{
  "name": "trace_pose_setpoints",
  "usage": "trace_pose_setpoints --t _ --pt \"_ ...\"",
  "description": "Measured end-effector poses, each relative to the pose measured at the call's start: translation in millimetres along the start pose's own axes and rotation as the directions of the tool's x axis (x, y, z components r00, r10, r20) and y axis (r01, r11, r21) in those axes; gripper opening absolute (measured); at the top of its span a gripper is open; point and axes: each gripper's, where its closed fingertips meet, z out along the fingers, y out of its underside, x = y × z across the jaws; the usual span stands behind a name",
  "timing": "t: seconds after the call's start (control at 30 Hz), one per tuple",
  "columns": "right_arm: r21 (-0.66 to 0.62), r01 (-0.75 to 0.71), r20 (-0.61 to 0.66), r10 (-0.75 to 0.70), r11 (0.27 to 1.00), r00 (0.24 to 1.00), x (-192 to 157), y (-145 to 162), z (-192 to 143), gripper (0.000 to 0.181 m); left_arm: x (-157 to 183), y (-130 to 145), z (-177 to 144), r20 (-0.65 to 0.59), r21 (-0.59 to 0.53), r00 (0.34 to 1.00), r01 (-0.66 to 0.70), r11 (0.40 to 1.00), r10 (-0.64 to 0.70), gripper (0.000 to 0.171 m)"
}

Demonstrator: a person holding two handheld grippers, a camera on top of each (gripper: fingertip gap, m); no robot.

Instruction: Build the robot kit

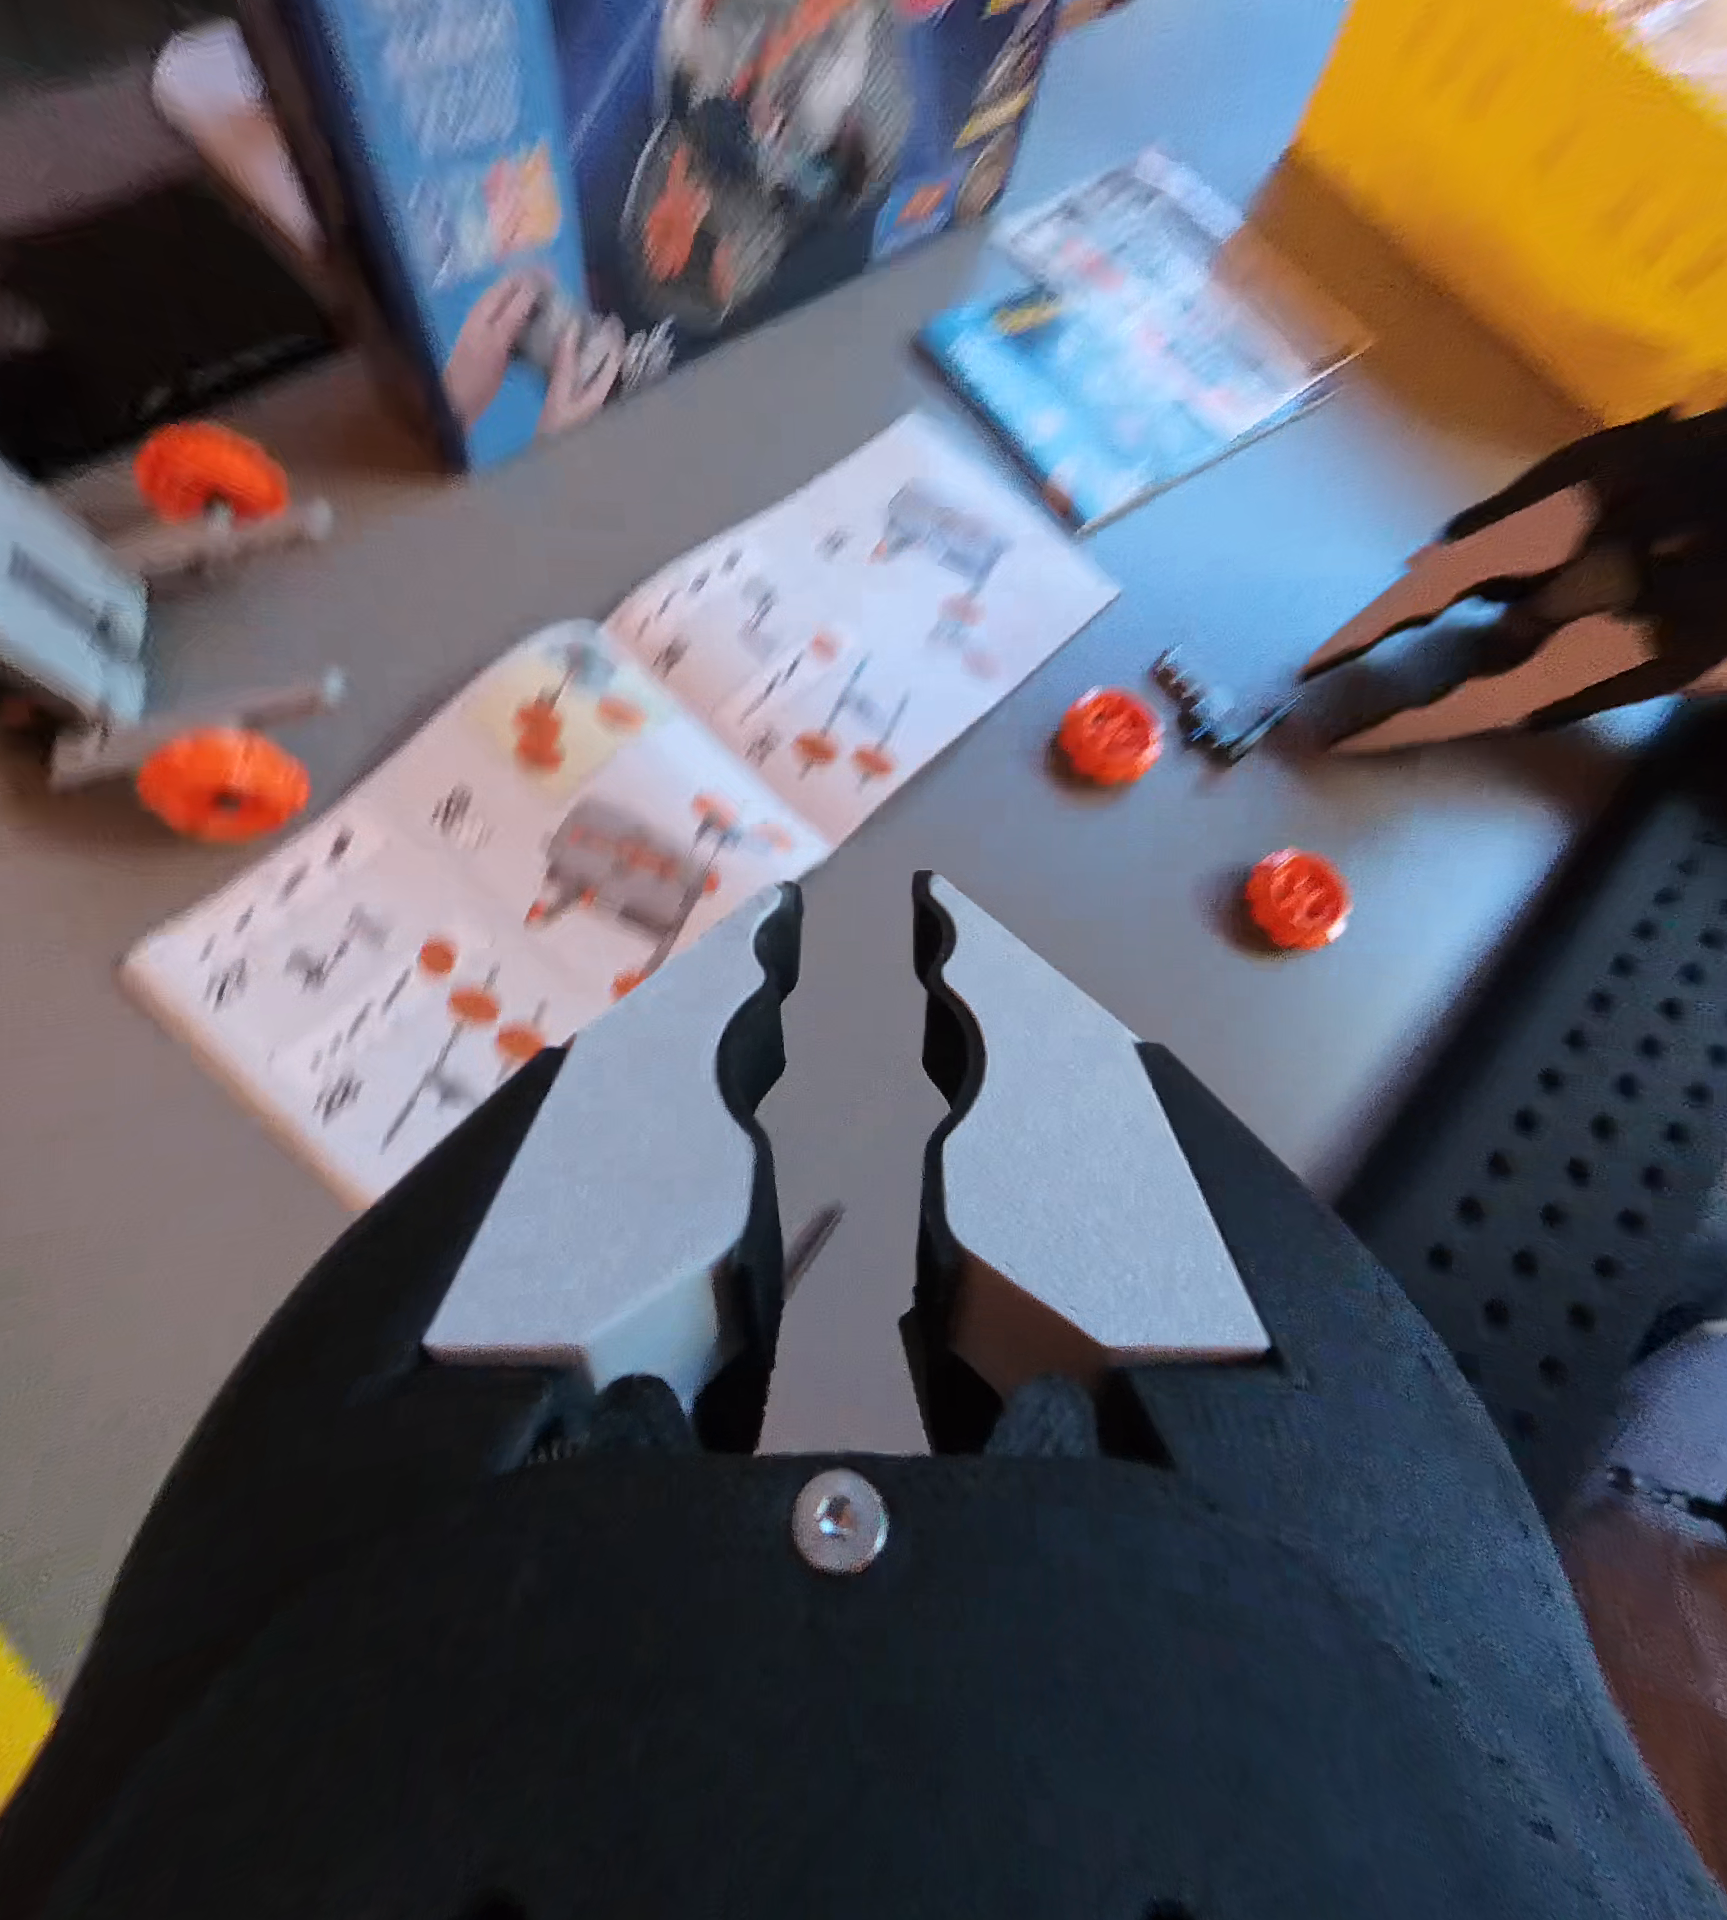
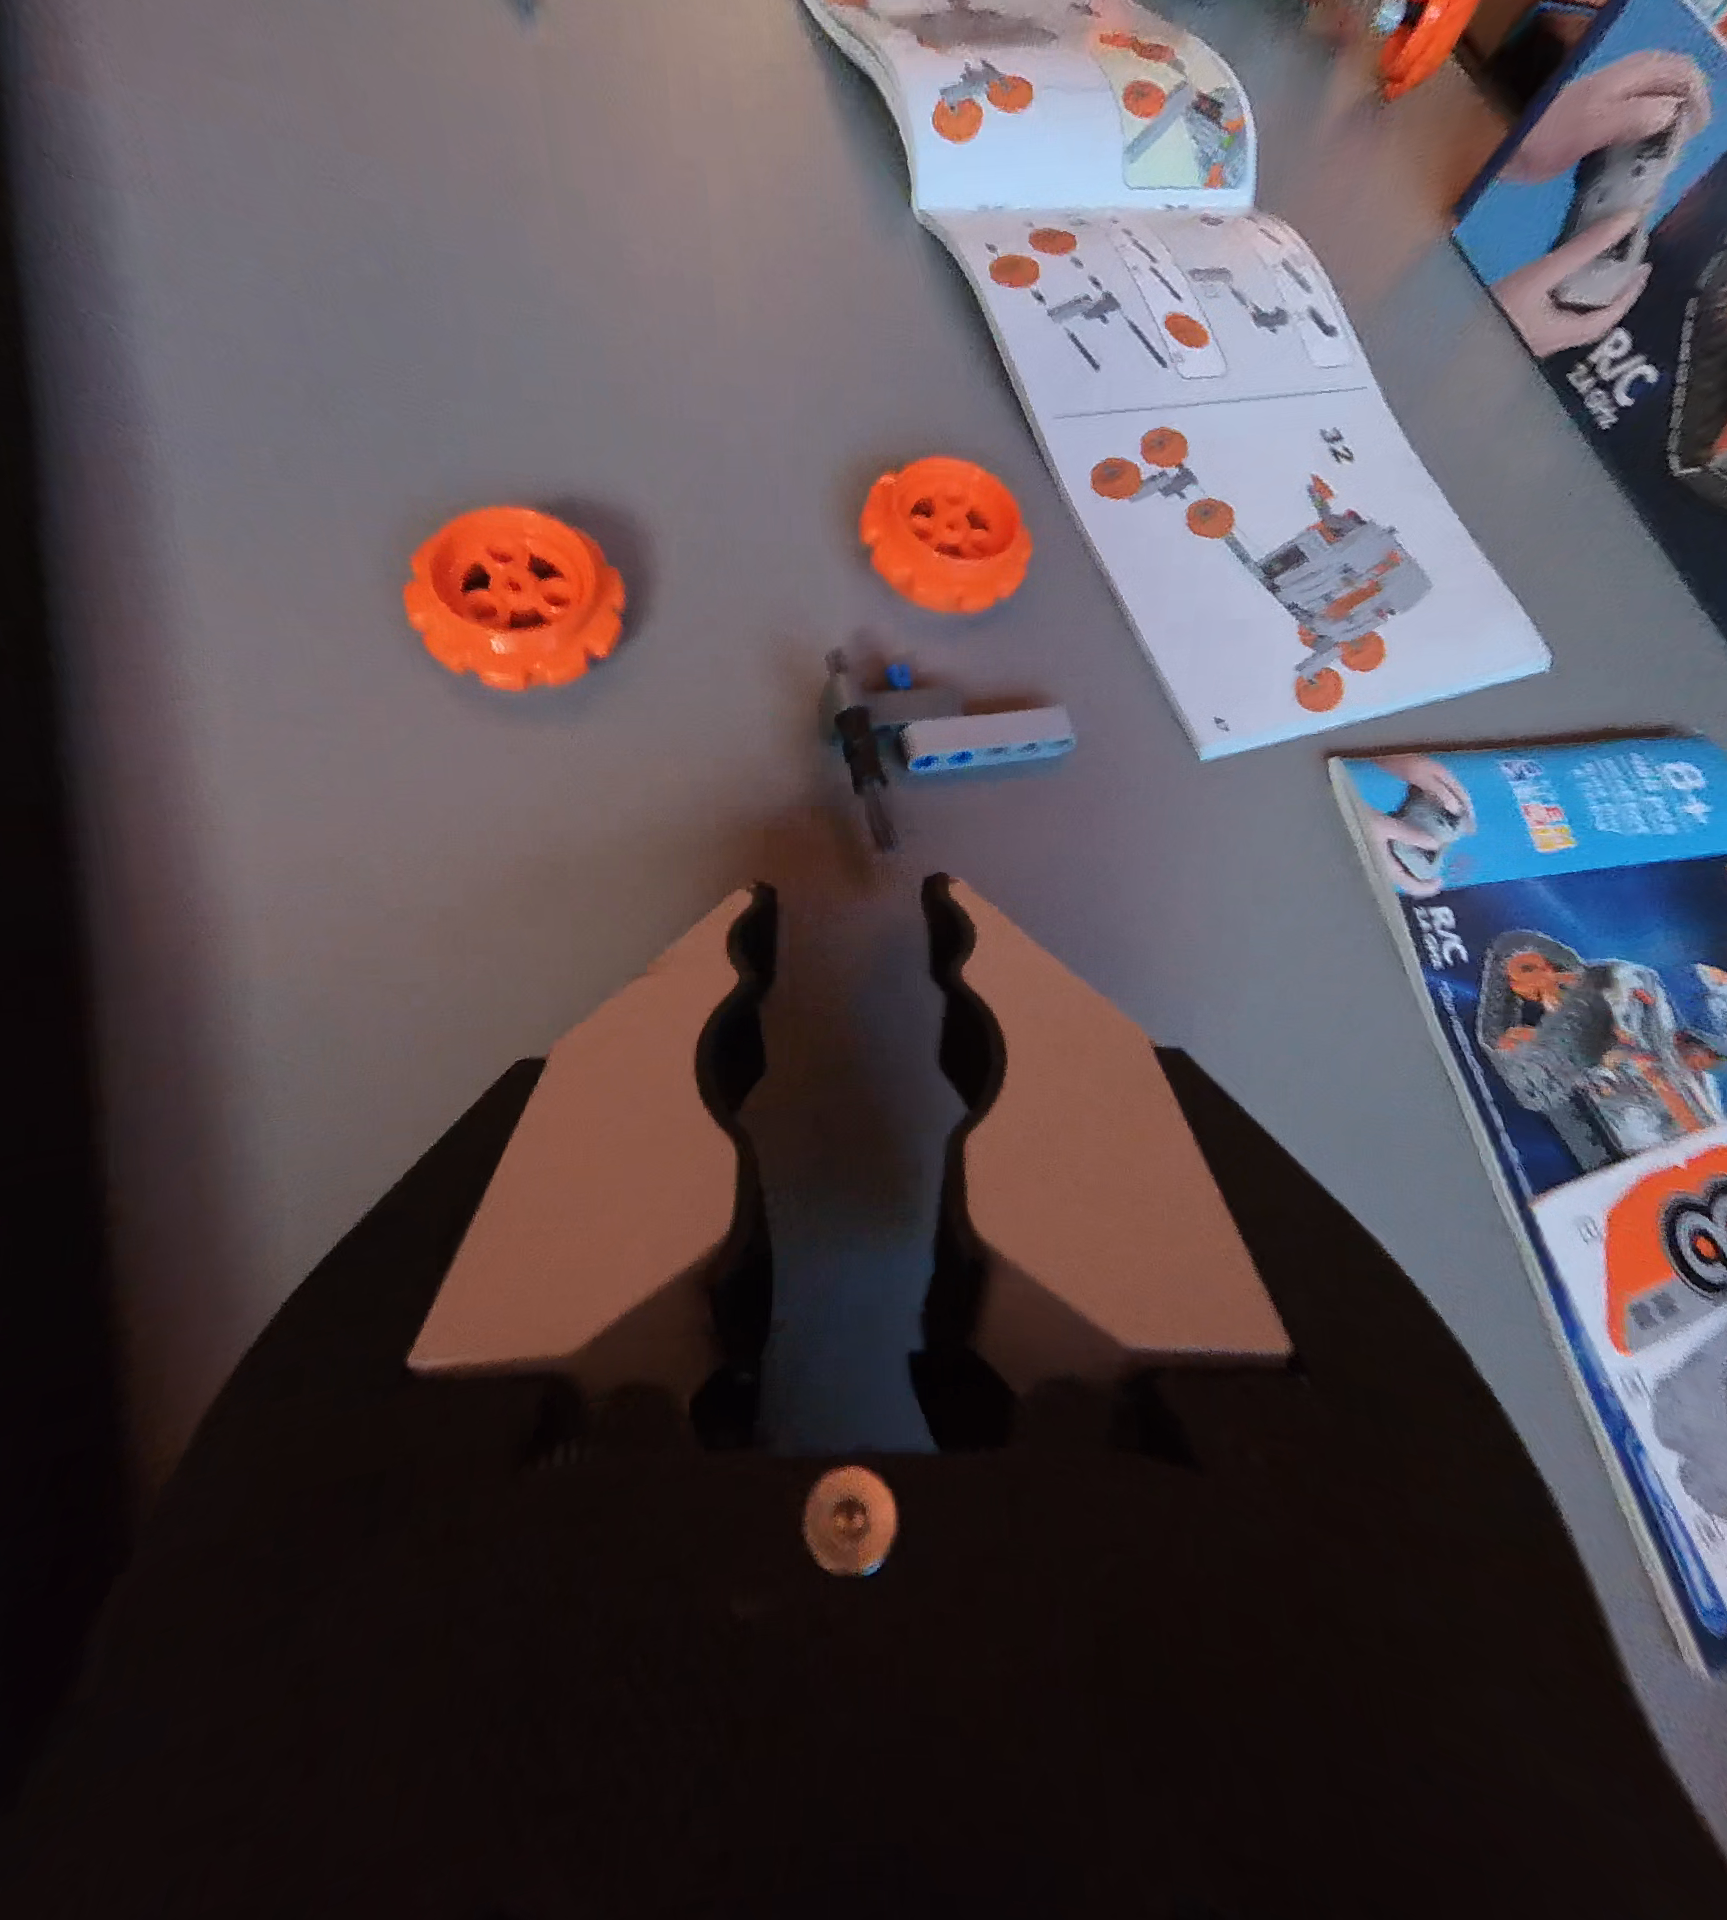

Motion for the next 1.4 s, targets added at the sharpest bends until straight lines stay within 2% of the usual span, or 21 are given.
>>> trace_pose_setpoints --t 0.1,0.2,0.37,0.4,0.43,0.47,0.63,0.8,0.9,0.97,1.03,1.2,1.4 --pt "0.016 -0.013 0.03 0.013 1.0 0.999 8 -3 4 0.028 31 -35 14 -0.127 0.068 0.991 -0.043 0.997 0.051 0.019" --pt "-0.006 -0.042 0.118 0.042 0.999 0.992 3 -1 7 0.02 47 -46 34 -0.195 0.1 0.977 -0.067 0.993 0.085 0.019" --pt "0.004 -0.039 0.152 0.038 0.999 0.988 0 -7 12 0.017 62 -25 71 -0.31 0.091 0.948 -0.049 0.995 0.075 0.018" --pt "-0.006 -0.036 0.161 0.037 0.999 0.986 -1 -7 14 0.015 65 -19 76 -0.336 0.079 0.939 -0.046 0.996 0.07 0.017" --pt "-0.01 -0.031 0.19 0.032 0.999 0.981 -4 -7 15 0.003 69 -15 80 -0.36 0.078 0.93 -0.045 0.996 0.071 0.017" --pt "-0.004 -0.037 0.201 0.037 0.999 0.979 -6 -9 16 0.003 72 -13 83 -0.38 0.076 0.922 -0.045 0.996 0.071 0.017" --pt "0.032 0.04 0.102 -0.043 0.999 0.994 0 -22 8 0.002 96 -14 86 -0.554 0.062 0.832 0.076 0.995 -0.029 0.016" --pt "0.096 0.177 -0.045 -0.173 0.98 0.984 4 -54 -5 0.002 118 -8 87 -0.635 0.021 0.766 0.151 0.988 -0.103 0.018" --pt "0.11 0.185 -0.034 -0.182 0.977 0.983 2 -64 -3 0.002 131 1 90 -0.648 -0.001 0.755 0.125 0.992 -0.096 0.019" --pt "0.122 0.188 -0.023 -0.186 0.975 0.982 2 -70 0 0.002 129 2 92 -0.6 0.042 0.8 0.065 0.997 -0.027 0.019" --pt "0.126 0.202 -0.021 -0.201 0.971 0.979 4 -76 3 0.002 127 1 93 -0.578 0.061 0.816 0.048 0.997 -0.004 0.017" --pt "0.143 0.241 -0.001 -0.243 0.96 0.97 2 -91 9 0.002 124 3 92 -0.61 0.019 0.789 0.112 0.994 -0.077 0.014" --pt "0.175 0.25 0.037 -0.26 0.952 0.965 -3 -100 12 0.002 128 1 90 -0.638 0.031 0.767 0.119 0.992 -0.072 0.013"
